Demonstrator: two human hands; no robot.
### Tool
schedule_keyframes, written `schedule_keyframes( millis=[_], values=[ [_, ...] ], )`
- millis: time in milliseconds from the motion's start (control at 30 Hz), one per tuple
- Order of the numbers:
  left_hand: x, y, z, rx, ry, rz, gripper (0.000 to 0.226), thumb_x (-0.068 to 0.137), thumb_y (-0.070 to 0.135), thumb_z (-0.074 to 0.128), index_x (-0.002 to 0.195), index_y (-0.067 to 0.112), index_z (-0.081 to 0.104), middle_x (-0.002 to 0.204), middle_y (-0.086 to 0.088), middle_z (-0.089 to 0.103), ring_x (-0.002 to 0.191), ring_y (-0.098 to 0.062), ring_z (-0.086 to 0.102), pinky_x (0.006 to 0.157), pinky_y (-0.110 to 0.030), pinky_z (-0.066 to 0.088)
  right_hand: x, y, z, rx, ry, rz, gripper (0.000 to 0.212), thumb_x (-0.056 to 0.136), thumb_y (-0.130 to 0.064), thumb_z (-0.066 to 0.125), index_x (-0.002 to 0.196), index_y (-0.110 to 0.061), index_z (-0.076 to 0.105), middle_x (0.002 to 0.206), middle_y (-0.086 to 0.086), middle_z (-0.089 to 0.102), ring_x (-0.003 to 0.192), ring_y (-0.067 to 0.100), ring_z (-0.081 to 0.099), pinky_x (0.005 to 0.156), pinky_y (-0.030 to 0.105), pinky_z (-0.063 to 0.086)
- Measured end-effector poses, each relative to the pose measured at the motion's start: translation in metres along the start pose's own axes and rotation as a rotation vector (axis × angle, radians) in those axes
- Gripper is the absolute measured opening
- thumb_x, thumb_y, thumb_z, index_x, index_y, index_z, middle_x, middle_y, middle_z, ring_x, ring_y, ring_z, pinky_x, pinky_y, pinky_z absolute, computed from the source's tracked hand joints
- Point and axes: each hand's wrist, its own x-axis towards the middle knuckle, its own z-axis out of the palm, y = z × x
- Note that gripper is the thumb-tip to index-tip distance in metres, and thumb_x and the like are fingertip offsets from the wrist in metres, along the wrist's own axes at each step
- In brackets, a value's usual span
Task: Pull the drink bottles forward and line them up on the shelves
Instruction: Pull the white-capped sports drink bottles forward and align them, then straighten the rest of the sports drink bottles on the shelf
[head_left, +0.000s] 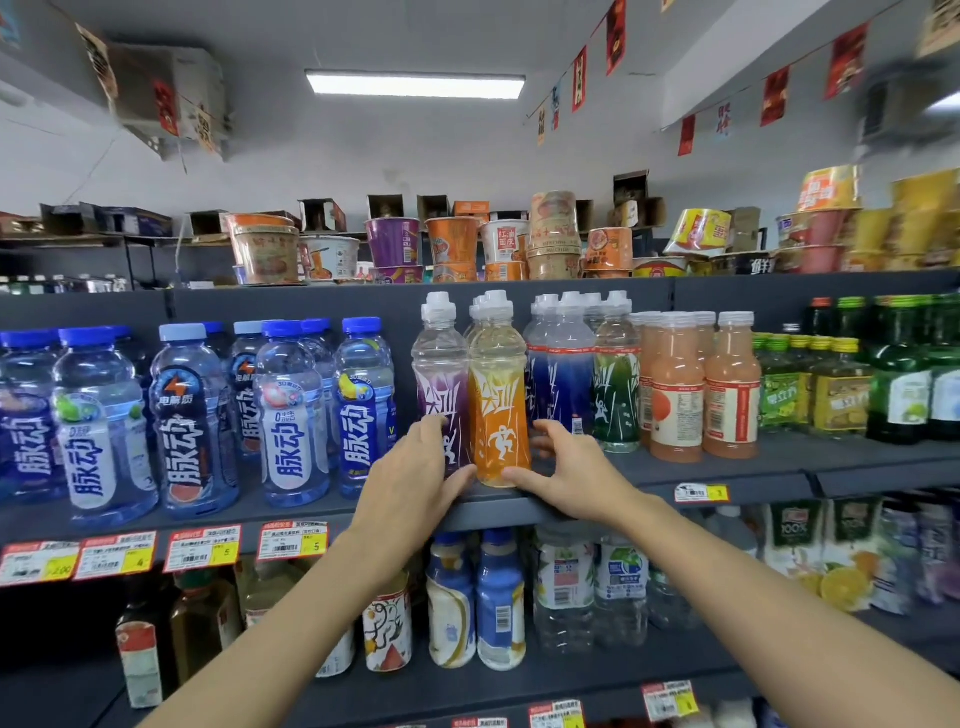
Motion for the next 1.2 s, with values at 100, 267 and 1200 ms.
schedule_keyframes(
  millis=[100,267,1200],
  values=[
    [0.010,0.026,0.008,-0.086,0.057,0.132,0.043,0.093,0.036,0.067,0.125,0.012,0.051,0.118,-0.004,0.059,0.098,-0.022,0.065,0.072,-0.038,0.054,-0.007,0.012,-0.017,-0.059,0.102,-0.001,0.071,0.091,-0.055,0.062,0.147,-0.018,0.038,0.132,0.003,0.063,0.113,0.014,0.062,0.098,0.036,0.051],
    [0.039,0.080,0.032,-0.132,0.055,0.256,0.037,0.092,0.021,0.066,0.124,0.009,0.052,0.117,-0.007,0.053,0.102,-0.025,0.059,0.081,-0.034,0.049,-0.007,0.043,-0.057,-0.223,0.167,-0.023,0.050,0.092,-0.033,0.059,0.139,-0.023,0.043,0.122,0.001,0.063,0.109,0.018,0.060,0.095,0.043,0.051],
    [0.221,0.131,0.091,0.008,-0.103,-0.126,0.122,0.060,0.037,0.095,0.148,0.025,0.012,0.124,-0.018,0.055,0.116,-0.036,0.054,0.094,-0.044,0.050,0.136,0.053,-0.172,-0.779,0.147,-0.170,0.062,0.091,-0.057,0.056,0.137,-0.018,0.041,0.128,0.013,0.059,0.118,0.033,0.056,0.102,0.051,0.035]
  ],
)
